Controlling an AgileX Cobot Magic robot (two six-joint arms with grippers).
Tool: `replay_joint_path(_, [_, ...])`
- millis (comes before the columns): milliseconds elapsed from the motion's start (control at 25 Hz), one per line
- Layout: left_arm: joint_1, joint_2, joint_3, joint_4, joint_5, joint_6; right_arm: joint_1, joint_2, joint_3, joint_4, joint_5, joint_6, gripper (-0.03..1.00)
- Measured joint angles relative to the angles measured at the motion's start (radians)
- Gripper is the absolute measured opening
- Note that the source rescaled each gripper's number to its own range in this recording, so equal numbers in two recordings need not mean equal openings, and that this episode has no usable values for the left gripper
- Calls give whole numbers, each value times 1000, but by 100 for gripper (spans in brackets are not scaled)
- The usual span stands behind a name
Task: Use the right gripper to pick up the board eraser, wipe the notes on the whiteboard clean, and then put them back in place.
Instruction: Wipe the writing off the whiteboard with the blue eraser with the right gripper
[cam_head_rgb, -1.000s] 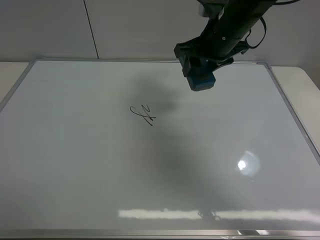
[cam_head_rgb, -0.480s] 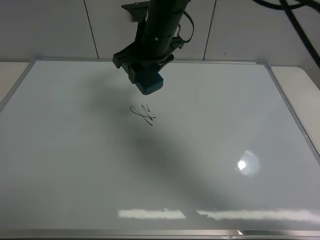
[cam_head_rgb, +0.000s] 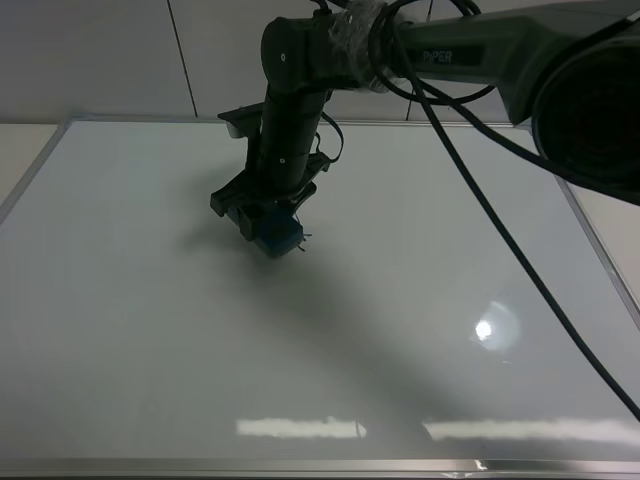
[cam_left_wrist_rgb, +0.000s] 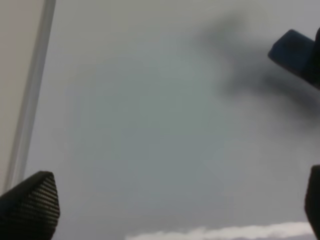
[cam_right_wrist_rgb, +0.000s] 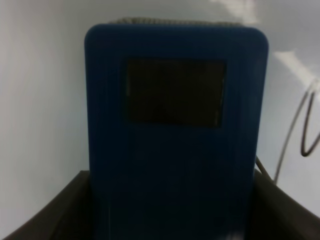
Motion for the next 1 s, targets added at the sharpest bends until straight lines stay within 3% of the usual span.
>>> replay_joint_path(440, [0,0,0,0,0,0,0,31,0,-37,-66,-7,1])
replay_joint_path(1000, [0,0,0,0,0,0,0,71,-7,-40,-66,-1,1])
